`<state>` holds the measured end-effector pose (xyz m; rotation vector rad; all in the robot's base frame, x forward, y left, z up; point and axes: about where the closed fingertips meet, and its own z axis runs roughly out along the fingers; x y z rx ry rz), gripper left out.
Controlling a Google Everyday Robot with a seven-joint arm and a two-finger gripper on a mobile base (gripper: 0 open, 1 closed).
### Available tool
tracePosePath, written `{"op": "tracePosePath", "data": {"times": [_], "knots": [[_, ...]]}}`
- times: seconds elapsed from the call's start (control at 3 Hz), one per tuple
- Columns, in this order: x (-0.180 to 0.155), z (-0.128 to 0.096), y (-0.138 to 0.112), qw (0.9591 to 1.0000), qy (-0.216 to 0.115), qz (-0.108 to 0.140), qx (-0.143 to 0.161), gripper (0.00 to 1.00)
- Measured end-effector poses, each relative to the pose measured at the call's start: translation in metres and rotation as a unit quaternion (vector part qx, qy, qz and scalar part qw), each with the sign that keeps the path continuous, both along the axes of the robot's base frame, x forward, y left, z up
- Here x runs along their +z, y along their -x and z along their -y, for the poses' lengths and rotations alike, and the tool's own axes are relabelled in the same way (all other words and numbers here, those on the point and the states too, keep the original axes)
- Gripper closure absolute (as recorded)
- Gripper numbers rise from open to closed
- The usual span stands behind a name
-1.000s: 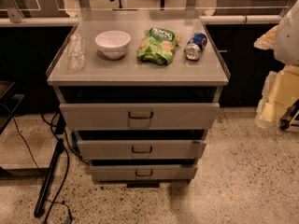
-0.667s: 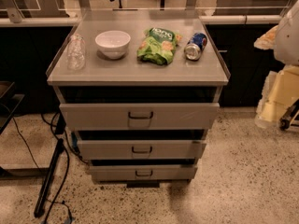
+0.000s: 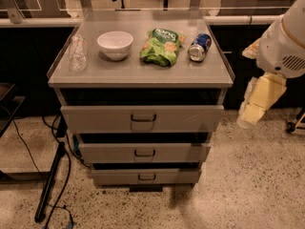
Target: Open middle drawer
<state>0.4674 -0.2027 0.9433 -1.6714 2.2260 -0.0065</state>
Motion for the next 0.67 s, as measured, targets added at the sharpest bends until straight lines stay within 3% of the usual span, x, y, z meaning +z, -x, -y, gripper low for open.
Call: {"op": "tracePosePath", "data": {"times": [0.67], "knots": [[-0.0114,-0.0037,0.0038,0.9999,-0.008,-0.007,0.003,0.0]]}}
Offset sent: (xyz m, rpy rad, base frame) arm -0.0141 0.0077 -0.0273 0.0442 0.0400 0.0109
